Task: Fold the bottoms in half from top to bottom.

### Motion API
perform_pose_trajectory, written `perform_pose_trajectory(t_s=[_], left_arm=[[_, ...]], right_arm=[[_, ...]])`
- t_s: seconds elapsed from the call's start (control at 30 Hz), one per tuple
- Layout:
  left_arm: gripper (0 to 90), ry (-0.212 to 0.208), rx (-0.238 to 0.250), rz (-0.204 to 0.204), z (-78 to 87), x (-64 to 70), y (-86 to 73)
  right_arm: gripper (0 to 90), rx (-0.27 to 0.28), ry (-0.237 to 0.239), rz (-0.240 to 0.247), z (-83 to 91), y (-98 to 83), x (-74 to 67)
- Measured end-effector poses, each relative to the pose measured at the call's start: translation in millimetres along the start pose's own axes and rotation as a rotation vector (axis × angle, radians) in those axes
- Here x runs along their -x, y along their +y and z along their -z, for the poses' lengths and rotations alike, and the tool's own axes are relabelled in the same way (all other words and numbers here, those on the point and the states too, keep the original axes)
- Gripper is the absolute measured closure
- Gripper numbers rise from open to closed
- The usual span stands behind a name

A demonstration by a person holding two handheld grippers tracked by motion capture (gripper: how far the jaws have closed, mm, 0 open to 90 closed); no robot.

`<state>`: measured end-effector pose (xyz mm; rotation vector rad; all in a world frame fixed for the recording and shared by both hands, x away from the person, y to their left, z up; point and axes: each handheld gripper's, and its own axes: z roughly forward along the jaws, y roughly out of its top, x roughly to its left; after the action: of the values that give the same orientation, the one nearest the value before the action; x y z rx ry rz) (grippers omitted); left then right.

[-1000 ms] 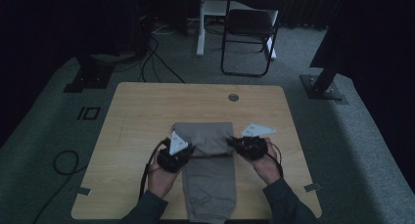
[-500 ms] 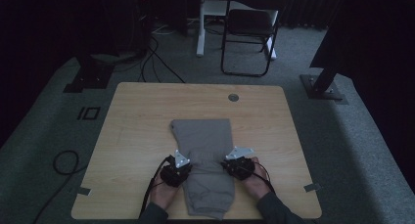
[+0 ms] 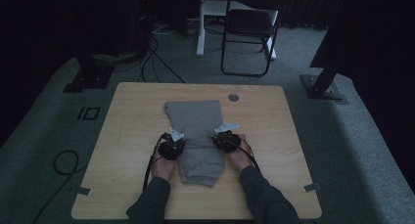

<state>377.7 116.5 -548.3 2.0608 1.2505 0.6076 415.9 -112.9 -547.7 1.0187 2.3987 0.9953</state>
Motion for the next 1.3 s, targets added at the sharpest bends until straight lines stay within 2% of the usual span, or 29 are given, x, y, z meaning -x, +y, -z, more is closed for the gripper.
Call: perform_pose_trajectory(t_s=[0.13,0.23,0.33,0.43,0.47,0.5,0.57,0.67,0.8,0.83,0.87,0.9,0.97,1.0,1.03,1.1,1.17,1.2,1.27,1.3], left_arm=[[85.6,0.014,-0.014,0.012,-4.5,-3.3,6.4],[85.8,0.004,-0.028,0.011,-2.3,-6.7,14.4],[85.8,-0.004,0.021,0.011,11.5,-10.2,27.1],[85.8,0.004,0.074,-0.012,27.7,-13.7,48.4],[85.8,0.004,0.074,-0.012,27.7,-13.7,48.4],[85.8,0.000,0.123,-0.008,42.2,-15.2,63.0],[85.8,-0.013,0.175,-0.008,58.2,-15.1,73.4],[85.8,-0.024,0.220,-0.022,76.5,-11.5,77.0],[85.6,-0.039,0.218,-0.036,82.3,-7.5,66.5],[85.5,-0.055,0.195,-0.034,79.7,-5.2,52.6],[85.1,-0.055,0.195,-0.034,79.7,-5.2,52.6],[85.0,-0.085,0.158,-0.006,73.2,-2.7,34.1],[83.7,-0.122,0.114,0.021,65.9,1.0,13.6],[82.6,-0.122,0.114,0.021,65.9,1.0,13.6],[81.4,-0.152,0.074,0.026,60.1,4.2,-3.2],[79.8,-0.181,0.041,0.050,54.8,4.7,-17.9],[76.3,-0.185,0.045,0.060,55.8,0.2,-20.7],[74.2,-0.185,0.061,0.071,58.2,-3.0,-19.0],[71.8,-0.177,0.097,0.092,64.1,-10.1,-11.9],[71.4,-0.177,0.097,0.092,64.1,-10.1,-11.9]], right_arm=[[85.2,-0.008,-0.012,-0.011,-7.7,8.5,3.6],[85.6,-0.017,0.009,-0.039,-7.3,15.4,8.2],[85.6,0.021,0.015,-0.035,4.9,24.4,10.7],[85.6,0.098,0.021,-0.036,28.5,40.2,14.9],[85.6,0.098,0.021,-0.036,28.5,40.2,14.9],[85.5,0.147,0.014,-0.033,44.5,50.6,17.5],[85.5,0.190,0.011,-0.034,58.5,58.1,19.0],[85.6,0.246,0.017,-0.030,80.9,65.2,19.5],[85.3,0.249,0.029,-0.002,90.0,59.4,13.0],[85.0,0.234,0.041,0.009,89.2,47.1,6.4],[85.0,0.234,0.041,0.009,89.2,47.1,6.4],[84.7,0.204,0.063,0.011,82.9,30.1,-1.8],[84.2,0.158,0.065,0.032,73.6,11.7,-10.7],[83.7,0.130,0.069,0.040,68.7,3.1,-14.3],[82.3,0.112,0.075,0.043,65.1,-3.1,-16.3],[73.0,0.050,0.093,0.048,56.8,-16.2,-20.2],[62.0,0.006,0.123,0.054,53.5,-23.5,-20.8],[58.6,0.012,0.128,0.050,55.5,-23.7,-20.2],[54.8,0.059,0.145,0.024,64.3,-20.6,-16.2],[54.0,0.084,0.159,0.005,68.7,-17.8,-12.5]])
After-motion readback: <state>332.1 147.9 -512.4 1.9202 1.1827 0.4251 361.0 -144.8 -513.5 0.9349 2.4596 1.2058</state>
